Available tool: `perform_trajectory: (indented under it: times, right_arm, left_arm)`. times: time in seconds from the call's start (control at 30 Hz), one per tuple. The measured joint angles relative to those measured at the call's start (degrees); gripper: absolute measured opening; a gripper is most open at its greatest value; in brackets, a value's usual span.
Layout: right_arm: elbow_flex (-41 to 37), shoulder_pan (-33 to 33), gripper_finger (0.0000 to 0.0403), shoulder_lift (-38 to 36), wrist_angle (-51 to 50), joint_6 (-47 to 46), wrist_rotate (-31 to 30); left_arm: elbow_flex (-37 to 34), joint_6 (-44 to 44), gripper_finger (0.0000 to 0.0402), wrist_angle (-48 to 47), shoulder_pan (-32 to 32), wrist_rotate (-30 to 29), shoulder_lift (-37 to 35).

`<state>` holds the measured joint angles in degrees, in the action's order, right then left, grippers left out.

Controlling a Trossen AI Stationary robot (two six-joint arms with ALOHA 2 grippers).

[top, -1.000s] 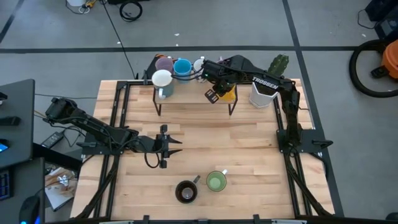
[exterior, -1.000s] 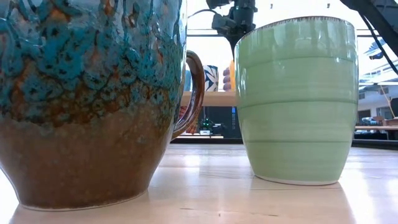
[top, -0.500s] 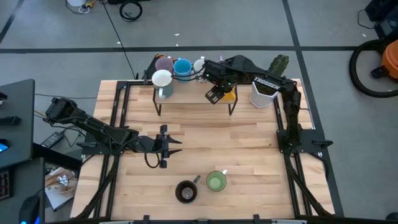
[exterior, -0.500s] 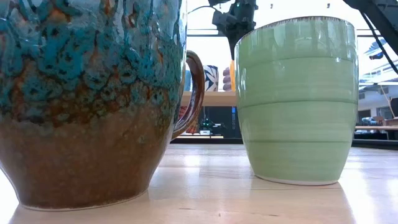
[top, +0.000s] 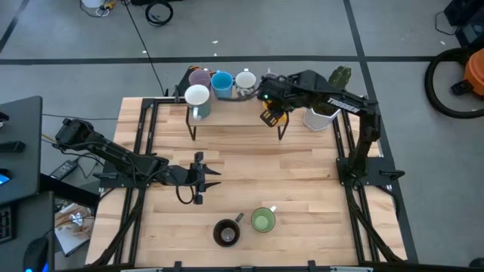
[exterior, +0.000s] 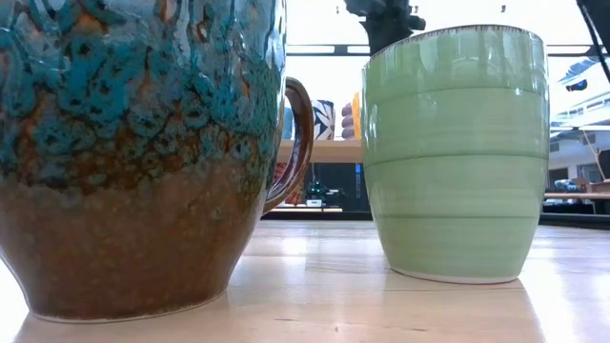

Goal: Place coffee mugs
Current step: Put the yellow mug on the shelf

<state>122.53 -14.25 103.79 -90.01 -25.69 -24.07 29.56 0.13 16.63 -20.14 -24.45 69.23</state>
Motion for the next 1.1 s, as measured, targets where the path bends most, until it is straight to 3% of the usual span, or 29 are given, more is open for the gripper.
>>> perform_trajectory:
  times: [0.4,0.63,1.1]
  right_arm:
    - [-21.95,2.62,0.0142,-13.80,0.25,-11.95,-5.21]
    - [-33.90,2.57,0.0135,-17.15,9.89,-14.89,-7.48]
    - [-37.59,3.25,0.0133,-17.22,19.29,-13.18,-5.45]
  left_arm:
    - [0.00,-2.50,0.0142,-1.40,-0.02,0.74,0.00]
    - [0.00,-2.45,0.0142,-0.16,-0.02,0.74,0.00]
    - [0.00,-1.84,0.0142,-0.20,0.02,0.74,0.00]
